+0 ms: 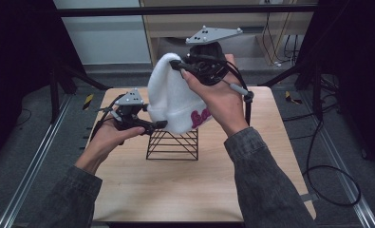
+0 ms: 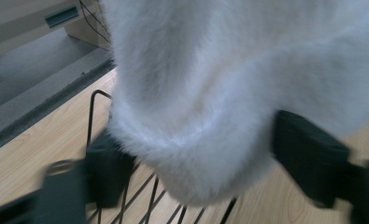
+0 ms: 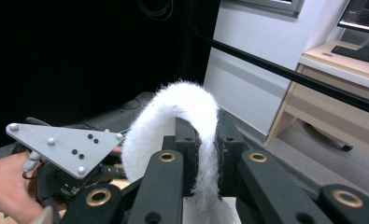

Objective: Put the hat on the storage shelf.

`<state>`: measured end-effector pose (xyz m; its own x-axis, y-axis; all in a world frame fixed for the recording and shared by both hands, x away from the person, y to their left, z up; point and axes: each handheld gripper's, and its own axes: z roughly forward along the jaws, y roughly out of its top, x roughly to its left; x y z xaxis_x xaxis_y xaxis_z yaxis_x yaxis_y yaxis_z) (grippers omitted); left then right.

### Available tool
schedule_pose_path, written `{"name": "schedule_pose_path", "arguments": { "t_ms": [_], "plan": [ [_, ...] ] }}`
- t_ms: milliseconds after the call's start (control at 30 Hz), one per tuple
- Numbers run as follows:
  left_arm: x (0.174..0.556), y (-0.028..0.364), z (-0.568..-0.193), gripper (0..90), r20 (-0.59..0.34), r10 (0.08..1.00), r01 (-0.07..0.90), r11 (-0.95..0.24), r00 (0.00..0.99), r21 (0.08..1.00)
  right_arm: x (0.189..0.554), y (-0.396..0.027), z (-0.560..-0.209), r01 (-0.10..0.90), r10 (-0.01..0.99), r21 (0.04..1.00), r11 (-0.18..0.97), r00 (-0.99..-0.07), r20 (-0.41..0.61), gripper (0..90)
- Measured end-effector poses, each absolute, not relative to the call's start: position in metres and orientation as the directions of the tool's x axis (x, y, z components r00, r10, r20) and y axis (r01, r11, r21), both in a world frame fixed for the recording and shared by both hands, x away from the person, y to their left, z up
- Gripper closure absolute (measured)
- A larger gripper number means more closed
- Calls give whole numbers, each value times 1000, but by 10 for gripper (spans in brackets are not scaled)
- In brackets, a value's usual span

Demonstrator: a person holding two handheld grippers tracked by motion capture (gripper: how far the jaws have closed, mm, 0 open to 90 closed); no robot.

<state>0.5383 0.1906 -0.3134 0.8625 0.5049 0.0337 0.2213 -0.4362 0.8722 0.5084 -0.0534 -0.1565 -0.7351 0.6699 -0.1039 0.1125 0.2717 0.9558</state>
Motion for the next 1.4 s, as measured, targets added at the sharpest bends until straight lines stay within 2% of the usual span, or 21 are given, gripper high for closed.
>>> {"name": "schedule_pose_path", "arguments": {
  "t_ms": [100,133,200,500,1000,1400],
  "plan": [
    [535,192,-313,604,74,517,208,-465,853,861,508,-53,-157,106,665,955,276,-739,-110,830],
    [533,195,-312,675,77,537,207,-448,840,869,508,-54,-158,105,670,954,280,-733,-116,829],
    [531,198,-310,717,75,558,217,-438,827,872,510,-57,-159,106,679,956,275,-725,-115,829],
    [519,209,-302,741,140,613,193,-444,778,875,515,-75,-173,136,711,957,256,-697,-91,826],
    [511,220,-297,744,138,641,198,-425,755,883,531,-85,-191,193,756,944,269,-650,-83,811],
    [536,224,-314,752,136,676,255,-446,724,858,558,-80,-217,250,767,922,297,-637,-74,815]
  ]
}}
